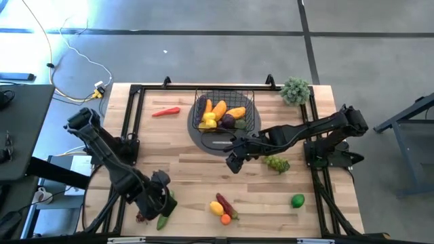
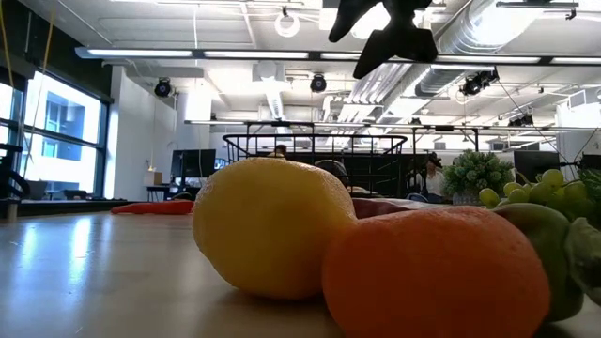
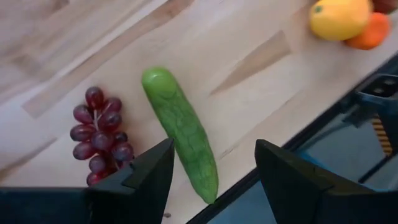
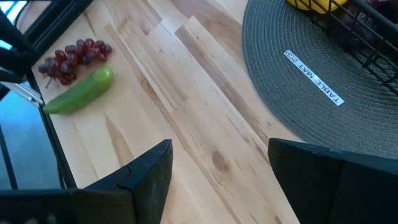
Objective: Build produce basket
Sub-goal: Put the green cucumber into the black wire basket
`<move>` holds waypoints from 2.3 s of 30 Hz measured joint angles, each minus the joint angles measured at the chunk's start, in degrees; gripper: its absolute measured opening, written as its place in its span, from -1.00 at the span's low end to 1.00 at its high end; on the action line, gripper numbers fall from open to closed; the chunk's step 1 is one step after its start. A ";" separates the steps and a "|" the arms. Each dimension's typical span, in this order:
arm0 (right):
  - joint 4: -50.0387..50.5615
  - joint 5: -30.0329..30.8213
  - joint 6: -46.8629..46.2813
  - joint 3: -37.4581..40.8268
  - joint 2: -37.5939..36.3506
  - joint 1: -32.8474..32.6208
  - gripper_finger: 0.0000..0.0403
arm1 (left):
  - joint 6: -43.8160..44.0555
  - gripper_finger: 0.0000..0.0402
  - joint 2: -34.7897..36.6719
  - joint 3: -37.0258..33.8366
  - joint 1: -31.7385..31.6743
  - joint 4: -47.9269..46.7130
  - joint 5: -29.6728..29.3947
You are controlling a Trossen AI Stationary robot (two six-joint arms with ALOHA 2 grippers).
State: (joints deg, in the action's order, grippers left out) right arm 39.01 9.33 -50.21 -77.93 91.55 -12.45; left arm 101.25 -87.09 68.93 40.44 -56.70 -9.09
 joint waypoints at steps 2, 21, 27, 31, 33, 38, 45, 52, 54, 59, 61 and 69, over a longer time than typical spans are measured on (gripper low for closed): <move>0.22 -0.40 0.32 0.00 0.00 0.00 0.22 | 1.49 0.06 -1.59 0.00 0.10 -0.05 0.29; 1.98 -0.78 2.72 0.00 0.02 0.00 0.22 | 11.15 0.06 -12.83 0.00 -0.42 1.53 3.99; 2.09 -0.75 2.74 0.00 0.04 0.00 0.22 | 11.30 0.06 -13.66 0.05 -1.17 1.72 3.81; 2.13 -0.75 2.72 0.00 0.04 0.00 0.22 | 11.71 0.06 -15.39 0.00 -1.57 2.00 3.98; 2.15 -0.79 2.72 0.00 0.04 0.00 0.22 | 11.71 0.06 -16.46 0.05 -1.57 3.07 4.19; 2.39 -0.84 2.66 0.00 0.04 -0.07 0.22 | 11.95 0.06 -19.24 0.04 -1.57 3.19 5.86; 2.37 -0.86 2.70 0.00 0.04 -0.09 0.22 | 11.61 0.06 -21.12 0.02 -1.57 5.06 7.18; 2.35 -0.93 2.70 0.00 0.04 -0.09 0.22 | 9.73 -0.21 -21.12 0.02 -1.59 7.07 6.92; 2.35 -0.91 2.70 0.00 0.04 -0.09 0.22 | 8.83 -0.33 -21.09 0.03 -1.59 7.07 6.79; 2.35 -1.06 2.62 0.00 0.04 -0.09 0.22 | 5.94 -0.46 -19.97 0.02 -1.86 7.25 5.59; 2.35 -1.20 2.42 0.00 0.04 -0.09 0.22 | 3.99 -0.46 -18.76 0.04 -2.32 7.33 4.79; 2.33 -1.23 1.00 0.00 0.04 -0.09 0.22 | -7.40 -0.43 -11.77 0.04 -6.70 7.05 0.45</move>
State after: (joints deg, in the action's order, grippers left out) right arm 41.34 8.10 -49.20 -77.93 91.59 -12.53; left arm 93.85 -98.86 68.97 33.74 -49.65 -8.64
